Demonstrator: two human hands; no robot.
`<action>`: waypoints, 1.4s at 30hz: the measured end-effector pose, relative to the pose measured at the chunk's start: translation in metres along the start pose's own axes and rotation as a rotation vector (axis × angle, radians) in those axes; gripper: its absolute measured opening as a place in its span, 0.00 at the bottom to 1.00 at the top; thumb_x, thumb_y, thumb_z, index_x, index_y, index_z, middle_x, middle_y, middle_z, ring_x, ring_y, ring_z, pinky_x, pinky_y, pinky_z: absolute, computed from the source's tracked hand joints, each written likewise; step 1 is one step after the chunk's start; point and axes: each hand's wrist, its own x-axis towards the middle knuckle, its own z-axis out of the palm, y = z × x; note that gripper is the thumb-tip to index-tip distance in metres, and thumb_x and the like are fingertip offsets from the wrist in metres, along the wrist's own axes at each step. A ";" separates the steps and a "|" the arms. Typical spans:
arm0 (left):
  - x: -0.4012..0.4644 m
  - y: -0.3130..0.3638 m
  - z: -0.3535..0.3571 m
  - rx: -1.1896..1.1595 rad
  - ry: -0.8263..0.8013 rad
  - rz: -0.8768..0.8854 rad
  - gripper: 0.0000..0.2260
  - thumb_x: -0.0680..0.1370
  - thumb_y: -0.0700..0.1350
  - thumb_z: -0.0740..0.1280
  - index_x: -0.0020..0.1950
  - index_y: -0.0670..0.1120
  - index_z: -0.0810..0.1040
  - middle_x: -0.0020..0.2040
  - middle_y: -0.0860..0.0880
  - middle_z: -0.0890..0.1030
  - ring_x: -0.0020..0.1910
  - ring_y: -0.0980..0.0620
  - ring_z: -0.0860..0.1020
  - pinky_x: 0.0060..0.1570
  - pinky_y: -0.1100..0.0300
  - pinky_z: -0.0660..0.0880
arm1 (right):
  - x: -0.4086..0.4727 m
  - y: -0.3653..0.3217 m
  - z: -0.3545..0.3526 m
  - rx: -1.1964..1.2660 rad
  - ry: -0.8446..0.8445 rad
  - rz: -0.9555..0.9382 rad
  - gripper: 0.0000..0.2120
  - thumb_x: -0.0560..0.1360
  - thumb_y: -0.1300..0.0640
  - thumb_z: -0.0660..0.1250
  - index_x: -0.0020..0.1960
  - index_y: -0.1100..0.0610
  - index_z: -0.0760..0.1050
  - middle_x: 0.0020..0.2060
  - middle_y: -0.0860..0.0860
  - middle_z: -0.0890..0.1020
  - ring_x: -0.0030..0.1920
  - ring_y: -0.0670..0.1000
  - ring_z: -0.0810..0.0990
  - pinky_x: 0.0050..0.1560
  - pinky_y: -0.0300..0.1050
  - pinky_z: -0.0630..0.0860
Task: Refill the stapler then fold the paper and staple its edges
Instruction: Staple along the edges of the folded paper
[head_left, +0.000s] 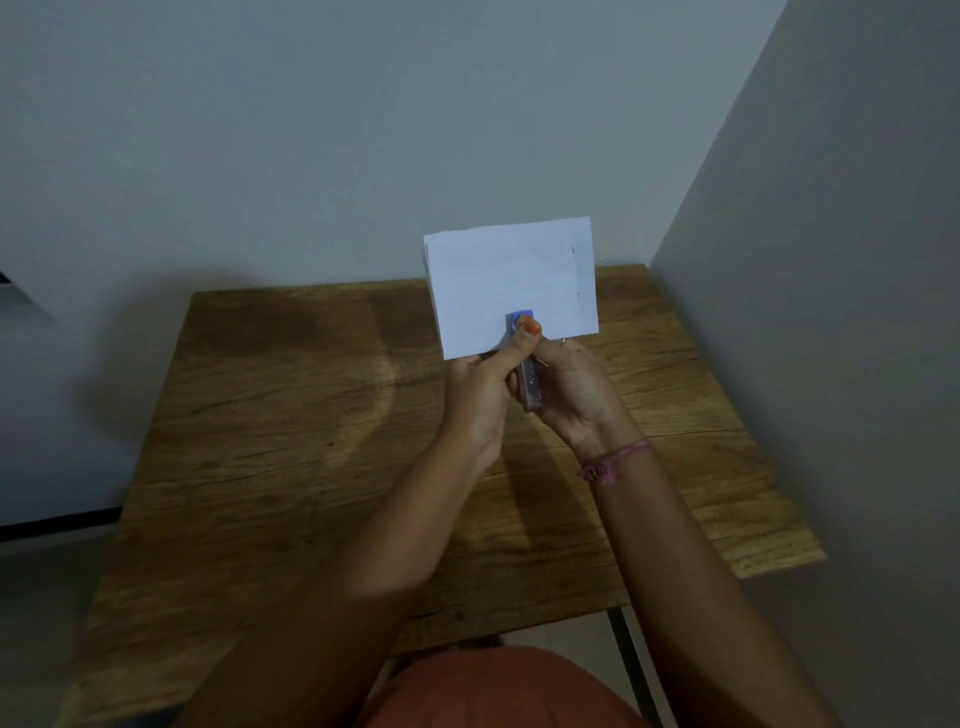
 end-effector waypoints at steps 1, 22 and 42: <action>0.000 0.001 -0.002 0.000 -0.024 -0.013 0.24 0.67 0.48 0.78 0.61 0.48 0.79 0.58 0.47 0.83 0.58 0.48 0.81 0.58 0.48 0.78 | 0.000 0.000 0.000 -0.008 -0.003 0.009 0.17 0.77 0.60 0.65 0.63 0.67 0.73 0.47 0.56 0.83 0.50 0.53 0.82 0.43 0.42 0.81; 0.024 0.055 -0.073 0.386 0.265 0.190 0.05 0.75 0.38 0.72 0.50 0.45 0.80 0.45 0.50 0.85 0.44 0.56 0.84 0.39 0.65 0.78 | 0.018 -0.004 -0.025 -0.300 -0.019 0.216 0.11 0.68 0.45 0.73 0.43 0.51 0.79 0.38 0.50 0.81 0.39 0.46 0.81 0.33 0.38 0.76; 0.017 0.023 -0.137 0.361 0.607 -0.008 0.13 0.76 0.37 0.70 0.59 0.42 0.74 0.55 0.48 0.78 0.52 0.51 0.80 0.43 0.63 0.80 | 0.065 0.070 -0.090 -1.039 0.607 -0.089 0.20 0.72 0.57 0.73 0.62 0.60 0.77 0.54 0.54 0.82 0.49 0.45 0.77 0.46 0.33 0.70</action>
